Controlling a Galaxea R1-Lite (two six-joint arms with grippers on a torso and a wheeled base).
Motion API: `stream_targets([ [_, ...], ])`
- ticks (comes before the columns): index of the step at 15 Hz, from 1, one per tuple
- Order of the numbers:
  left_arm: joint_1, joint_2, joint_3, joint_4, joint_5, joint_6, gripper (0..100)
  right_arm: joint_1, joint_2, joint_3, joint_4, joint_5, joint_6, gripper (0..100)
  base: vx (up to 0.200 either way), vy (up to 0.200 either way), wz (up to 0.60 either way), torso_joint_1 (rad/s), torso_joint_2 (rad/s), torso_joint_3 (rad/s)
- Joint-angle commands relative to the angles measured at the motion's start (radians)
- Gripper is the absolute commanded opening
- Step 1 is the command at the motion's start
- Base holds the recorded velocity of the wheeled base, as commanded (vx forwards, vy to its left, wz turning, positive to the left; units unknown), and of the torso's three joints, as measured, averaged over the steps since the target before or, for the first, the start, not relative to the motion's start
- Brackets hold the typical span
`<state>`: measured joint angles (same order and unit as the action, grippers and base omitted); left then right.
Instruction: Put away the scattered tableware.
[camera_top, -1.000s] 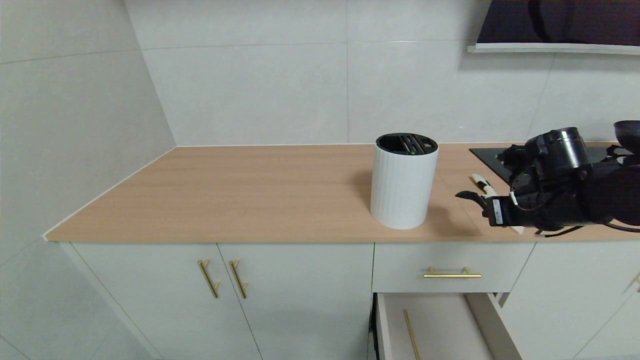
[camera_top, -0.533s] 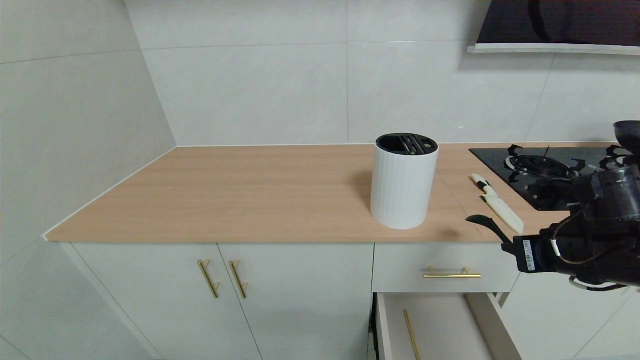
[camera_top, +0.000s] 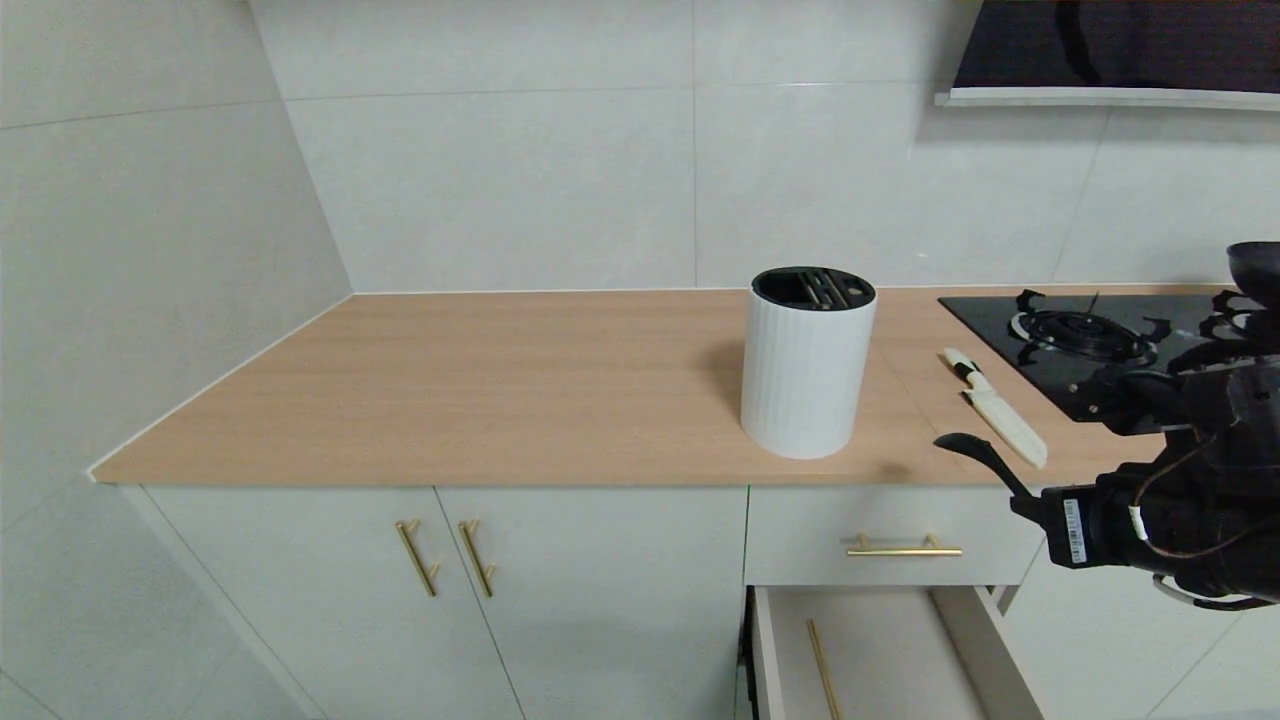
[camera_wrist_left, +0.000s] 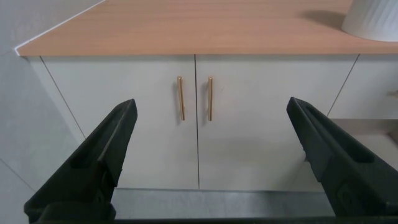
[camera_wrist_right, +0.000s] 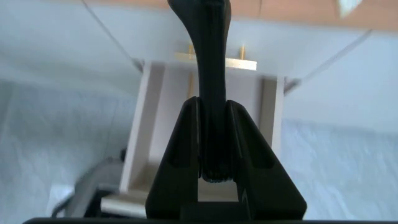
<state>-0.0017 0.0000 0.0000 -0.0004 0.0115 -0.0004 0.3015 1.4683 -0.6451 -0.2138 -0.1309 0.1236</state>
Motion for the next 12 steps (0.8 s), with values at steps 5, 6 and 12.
stream_targets([
  [5,0.0,0.002,0.0,0.0,0.001,0.0,100,-0.004,0.006,0.009,-0.022,0.0,-0.001,0,0.0,0.0,0.0,-0.018,0.04,0.024],
  [6,0.0,0.002,0.0,0.0,0.001,0.0,100,-0.004,0.006,0.009,-0.022,0.0,-0.001,0,0.0,0.0,0.0,-0.163,0.36,0.203],
  [12,0.0,0.002,0.0,0.0,0.001,0.0,100,-0.005,0.017,0.009,-0.022,0.0,0.004,0,0.0,0.0,0.0,-0.207,0.48,0.264],
])
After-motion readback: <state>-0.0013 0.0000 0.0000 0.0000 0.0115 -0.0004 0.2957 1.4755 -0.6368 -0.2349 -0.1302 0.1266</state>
